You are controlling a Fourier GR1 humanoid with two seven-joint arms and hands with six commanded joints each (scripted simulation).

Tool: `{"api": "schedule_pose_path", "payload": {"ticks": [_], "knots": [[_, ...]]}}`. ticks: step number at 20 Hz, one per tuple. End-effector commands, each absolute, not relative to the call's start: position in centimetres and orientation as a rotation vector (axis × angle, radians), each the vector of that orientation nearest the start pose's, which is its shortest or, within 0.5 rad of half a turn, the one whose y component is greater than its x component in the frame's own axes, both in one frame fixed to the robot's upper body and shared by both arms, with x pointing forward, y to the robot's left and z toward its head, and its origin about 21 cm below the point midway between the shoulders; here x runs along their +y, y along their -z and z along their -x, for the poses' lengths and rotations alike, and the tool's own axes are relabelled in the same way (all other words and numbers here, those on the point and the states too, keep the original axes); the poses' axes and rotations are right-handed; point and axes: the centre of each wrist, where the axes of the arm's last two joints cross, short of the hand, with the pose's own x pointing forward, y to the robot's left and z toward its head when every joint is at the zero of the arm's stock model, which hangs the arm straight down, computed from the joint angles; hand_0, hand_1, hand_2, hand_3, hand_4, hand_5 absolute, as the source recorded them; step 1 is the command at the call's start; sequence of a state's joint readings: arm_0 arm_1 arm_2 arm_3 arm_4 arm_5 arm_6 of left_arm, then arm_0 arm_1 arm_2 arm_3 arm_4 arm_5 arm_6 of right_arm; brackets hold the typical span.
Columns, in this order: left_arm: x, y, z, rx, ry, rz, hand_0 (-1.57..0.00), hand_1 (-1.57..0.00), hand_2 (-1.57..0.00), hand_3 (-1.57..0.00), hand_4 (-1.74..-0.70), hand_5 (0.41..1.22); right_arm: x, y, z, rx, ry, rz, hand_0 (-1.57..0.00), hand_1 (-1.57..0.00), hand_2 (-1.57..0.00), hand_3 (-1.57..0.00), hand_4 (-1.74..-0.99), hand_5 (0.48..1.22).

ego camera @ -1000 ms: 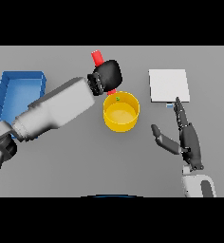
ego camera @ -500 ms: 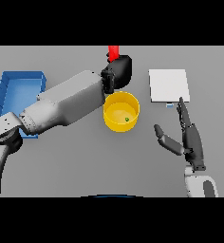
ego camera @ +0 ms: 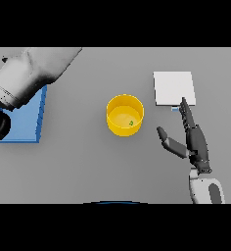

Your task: Pick up the red beaker and tilt it to pour out 1 green nut into yellow bowl. Pick up the yellow bowl and place it on the metallic measuring scale.

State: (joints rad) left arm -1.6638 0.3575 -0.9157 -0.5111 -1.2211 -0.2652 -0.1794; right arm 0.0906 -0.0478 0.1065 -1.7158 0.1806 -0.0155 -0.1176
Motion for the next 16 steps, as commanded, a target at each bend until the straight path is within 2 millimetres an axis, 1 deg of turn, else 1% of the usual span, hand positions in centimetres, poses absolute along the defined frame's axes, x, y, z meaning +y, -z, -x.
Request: {"api": "schedule_pose_path", "payload": {"ticks": [1, 2, 4, 5, 6, 7, 8, 9, 10, 11, 12, 13, 14, 16], "knots": [[6.4, -32.7, -45.6, 1.14, -2.452, 1.899, -1.57, -1.57, -1.57, -1.57, -1.73, 1.221, -21.7, -1.3, -22.4, -1.753, -0.228, 0.116, 0.0, 0.0, 0.0, 0.0, -1.104, 0.563], [8.4, -34.2, -46.2, 1.332, -2.519, 1.996, -1.57, -1.57, -1.57, -1.52, -1.73, 1.221, -21.6, -1.3, -22.7, -1.757, -0.242, 0.106, 0.0, 0.0, 0.0, 0.0, -1.102, 0.572], [13.6, -35.9, -47.2, 1.728, -2.588, 2.101, -1.57, -1.57, -1.57, -1.51, -1.73, 1.221, -21.9, -1.5, -22.6, -1.761, -0.245, 0.112, 0.0, 0.0, 0.0, 0.0, -1.105, 0.578], [16.0, -36.2, -47.5, 1.957, -2.602, 2.112, -1.57, -1.57, -1.57, -1.51, -1.74, 1.221, -21.8, -1.3, -22.7, -1.745, -0.246, 0.104, 0.0, 0.0, 0.0, 0.0, -1.114, 0.578], [18.9, -35.9, -47.9, 2.181, -2.586, 2.126, -1.57, -1.57, -1.57, -1.52, -1.74, 1.221, -22.0, -1.3, -22.7, -1.746, -0.249, 0.1, 0.0, 0.0, 0.0, 0.0, -1.116, 0.582], [20.9, -35.5, -48.0, 2.363, -2.552, 2.123, -1.57, -1.57, -1.57, -1.53, -1.74, 1.221, -21.9, -1.4, -23.1, -1.753, -0.255, 0.114, 0.0, 0.0, 0.0, 0.0, -1.121, 0.588], [23.5, -34.9, -48.1, 2.581, -2.484, 2.126, -1.57, -1.57, -1.57, -1.54, -1.74, 1.221, -21.9, -1.3, -22.8, -1.763, -0.26, 0.114, 0.0, 0.0, 0.0, 0.0, -1.118, 0.595], [25.6, -33.8, -48.1, 2.732, -2.406, 2.168, -1.57, -1.57, -1.57, -1.54, -1.74, 1.221, -22.1, -1.3, -22.9, -1.762, -0.267, 0.108, 0.0, 0.0, 0.0, 0.0, -1.125, 0.601], [26.9, -32.5, -48.2, 2.866, -2.332, 2.199, -1.57, -1.57, -1.57, -1.55, -1.74, 1.221, -22.0, -1.3, -23.0, -1.752, -0.286, 0.123, 0.0, 0.0, 0.0, 0.0, -1.127, 0.606], [28.2, -30.6, -48.2, 2.969, -2.254, 2.291, -1.57, -1.57, -1.57, -1.55, -1.74, 1.221, -21.8, -1.3, -23.0, -1.753, -0.295, 0.126, 0.0, 0.0, 0.0, 0.0, -1.132, 0.614], [29.5, -28.7, -48.2, 3.019, -2.195, 2.422, -1.57, -1.57, -1.57, -1.56, -1.74, 1.221, -22.2, -1.2, -22.8, -1.757, -0.298, 0.128, 0.0, 0.0, 0.0, 0.0, -1.132, 0.621], [30.4, -27.2, -48.0, 3.058, -2.083, 2.536, -1.57, -1.57, -1.57, -1.56, -1.74, 1.221, -22.3, -1.3, -22.8, -1.754, -0.299, 0.133, 0.0, 0.0, 0.0, 0.0, -1.138, 0.626], [31.5, -25.7, -47.7, 3.213, -1.936, 2.547, -1.57, -1.57, -1.57, -1.56, -1.74, 1.221, -22.1, -1.5, -23.1, -1.747, -0.303, 0.129, 0.0, 0.0, 0.0, 0.0, -1.142, 0.628], [32.8, -23.1, -47.2, 3.426, -1.696, 2.631, -1.57, -1.57, -1.57, -1.57, -1.74, 1.221, -22.1, -1.2, -22.9, -1.743, -0.315, 0.113, 0.0, 0.0, 0.0, 0.0, -1.133, 0.64]]}}
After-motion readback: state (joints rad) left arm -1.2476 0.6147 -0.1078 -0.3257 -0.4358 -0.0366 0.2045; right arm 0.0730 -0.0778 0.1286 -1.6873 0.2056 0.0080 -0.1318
